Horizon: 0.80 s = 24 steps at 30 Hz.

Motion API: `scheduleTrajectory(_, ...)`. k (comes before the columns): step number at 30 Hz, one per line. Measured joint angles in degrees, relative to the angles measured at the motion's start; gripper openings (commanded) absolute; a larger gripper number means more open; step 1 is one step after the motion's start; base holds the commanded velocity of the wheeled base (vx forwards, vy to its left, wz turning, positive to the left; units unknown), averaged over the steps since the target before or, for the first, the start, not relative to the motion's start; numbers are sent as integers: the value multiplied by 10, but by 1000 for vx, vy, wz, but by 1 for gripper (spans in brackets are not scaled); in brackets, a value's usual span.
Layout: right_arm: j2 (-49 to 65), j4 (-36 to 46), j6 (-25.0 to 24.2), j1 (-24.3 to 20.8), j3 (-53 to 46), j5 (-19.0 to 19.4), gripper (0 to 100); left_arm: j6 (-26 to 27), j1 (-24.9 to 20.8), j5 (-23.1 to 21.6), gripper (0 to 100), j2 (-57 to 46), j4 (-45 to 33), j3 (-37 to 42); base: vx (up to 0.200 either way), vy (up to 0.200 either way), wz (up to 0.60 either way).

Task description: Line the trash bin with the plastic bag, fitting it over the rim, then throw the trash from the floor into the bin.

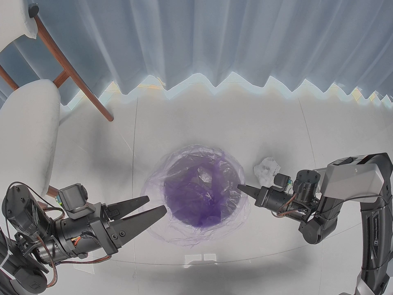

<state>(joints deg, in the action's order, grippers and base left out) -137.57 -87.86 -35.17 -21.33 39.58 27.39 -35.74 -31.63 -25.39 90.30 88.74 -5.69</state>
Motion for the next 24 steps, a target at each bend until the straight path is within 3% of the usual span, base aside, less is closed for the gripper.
scheduleTrajectory(5,-1,-10,-31,0,2,-1,100,0,0,0,100,0,0,0,0,0,0)
scheduleTrajectory(18,4,-11,-36,19,-7,-1,100,1,2,0,100,1,0,0,0,0,0)
scheduleTrajectory(19,4,-11,-38,20,-7,-1,0,1,2,0,100,1,0,0,0,0,0)
scheduleTrajectory(24,2,-11,-47,24,-12,-1,0,1,2,0,100,1,0,0,0,0,0)
